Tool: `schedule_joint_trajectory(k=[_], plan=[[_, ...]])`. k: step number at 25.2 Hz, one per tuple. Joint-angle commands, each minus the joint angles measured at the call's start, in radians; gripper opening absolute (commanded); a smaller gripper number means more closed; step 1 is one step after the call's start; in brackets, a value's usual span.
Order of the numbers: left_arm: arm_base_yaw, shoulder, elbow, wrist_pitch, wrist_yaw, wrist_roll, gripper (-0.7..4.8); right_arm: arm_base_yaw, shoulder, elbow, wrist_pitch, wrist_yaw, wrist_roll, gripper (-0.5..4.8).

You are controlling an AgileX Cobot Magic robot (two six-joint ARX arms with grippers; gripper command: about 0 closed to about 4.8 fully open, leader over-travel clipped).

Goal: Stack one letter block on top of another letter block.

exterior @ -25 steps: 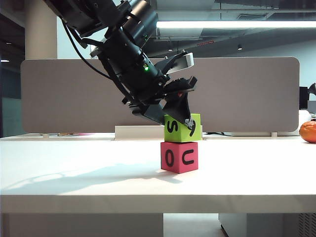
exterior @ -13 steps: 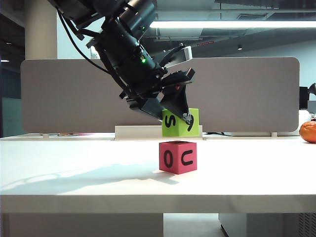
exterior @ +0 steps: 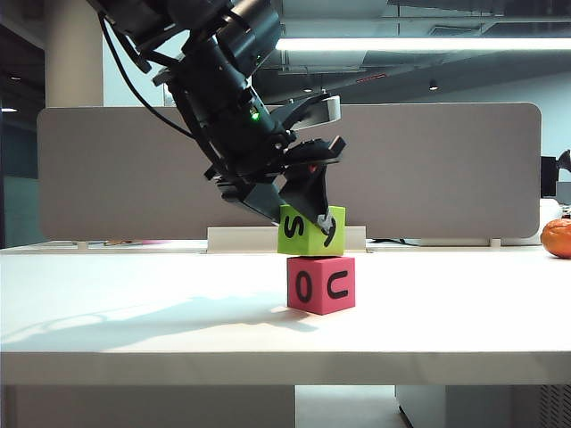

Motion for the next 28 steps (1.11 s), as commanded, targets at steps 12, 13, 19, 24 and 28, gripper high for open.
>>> schedule_joint_trajectory(k=[12, 13, 19, 24, 28], plan=[[-0.011, -0.004, 0.003, 0.015, 0.012, -0.003, 2.15, 0.000, -0.002, -0.006, 0.010, 0.000, 0.003, -0.01], [-0.011, -0.004, 0.003, 0.016, 0.013, -0.003, 2.14, 0.000, -0.002, -0.006, 0.010, 0.000, 0.003, -0.01], [-0.011, -0.005, 0.004, 0.035, 0.012, -0.003, 2.15, 0.000, -0.002, -0.006, 0.010, 0.000, 0.003, -0.01], [-0.018, -0.005, 0.024, 0.025, 0.012, -0.013, 2.14, 0.000, -0.002, -0.006, 0.010, 0.000, 0.003, -0.01], [-0.019, -0.004, 0.026, -0.003, 0.012, -0.066, 2.14, 0.000, -0.002, -0.006, 0.010, 0.000, 0.003, -0.01]])
